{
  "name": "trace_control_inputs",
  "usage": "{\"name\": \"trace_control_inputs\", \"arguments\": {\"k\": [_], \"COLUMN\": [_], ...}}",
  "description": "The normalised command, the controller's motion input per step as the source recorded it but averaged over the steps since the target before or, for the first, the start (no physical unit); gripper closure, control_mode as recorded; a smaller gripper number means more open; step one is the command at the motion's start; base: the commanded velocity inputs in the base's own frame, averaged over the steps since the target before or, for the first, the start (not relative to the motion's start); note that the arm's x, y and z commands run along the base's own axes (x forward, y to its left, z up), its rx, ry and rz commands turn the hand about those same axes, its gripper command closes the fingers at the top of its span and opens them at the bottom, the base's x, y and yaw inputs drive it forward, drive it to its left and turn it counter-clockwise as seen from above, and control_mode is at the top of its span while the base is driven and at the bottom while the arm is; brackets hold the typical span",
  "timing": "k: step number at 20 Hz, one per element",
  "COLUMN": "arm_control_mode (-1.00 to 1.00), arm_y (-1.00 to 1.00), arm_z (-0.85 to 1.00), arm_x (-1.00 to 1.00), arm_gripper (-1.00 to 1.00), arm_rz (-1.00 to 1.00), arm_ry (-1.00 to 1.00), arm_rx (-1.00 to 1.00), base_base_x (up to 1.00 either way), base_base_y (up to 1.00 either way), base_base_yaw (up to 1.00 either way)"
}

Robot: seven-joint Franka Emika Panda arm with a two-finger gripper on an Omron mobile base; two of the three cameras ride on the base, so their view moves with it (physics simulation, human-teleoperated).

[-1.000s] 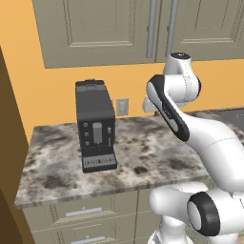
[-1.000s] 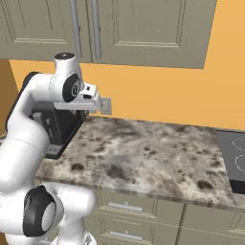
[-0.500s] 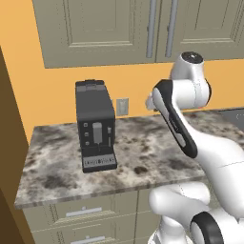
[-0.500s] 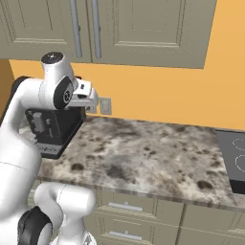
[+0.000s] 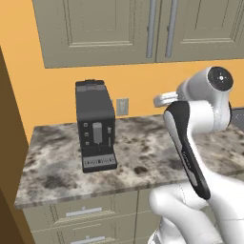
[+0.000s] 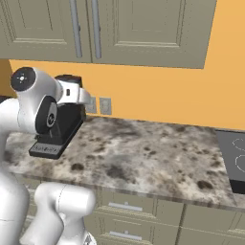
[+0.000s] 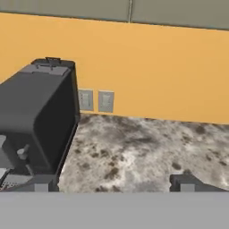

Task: The dining table condiment station is running low on shaker. Refill the condiment station by opening the cabinet and taking the shaker from the cabinet and placing it on the dining table.

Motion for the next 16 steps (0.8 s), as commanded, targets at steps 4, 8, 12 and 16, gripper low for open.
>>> {"name": "trace_control_inputs", "arguments": {"k": [4,8,12,16], "arm_control_mode": [-1.0,-1.0,-1.0,-1.0], "arm_y": [0.01,0.1,0.08,0.03], "arm_z": [0.67,0.93,1.0,1.0], "arm_x": [-0.24,0.0,0.19,0.31], "arm_gripper": [-1.0,-1.0,-1.0,-1.0], "arm_rz": [-0.13,-0.13,-0.03,0.0], "arm_ry": [-0.37,-0.32,-0.23,-0.14], "arm_rx": [0.1,0.07,0.04,0.04], "base_base_x": [0.0,0.0,0.0,0.0], "base_base_y": [0.0,0.0,0.0,0.0], "base_base_yaw": [0.0,0.0,0.0,0.0]}}
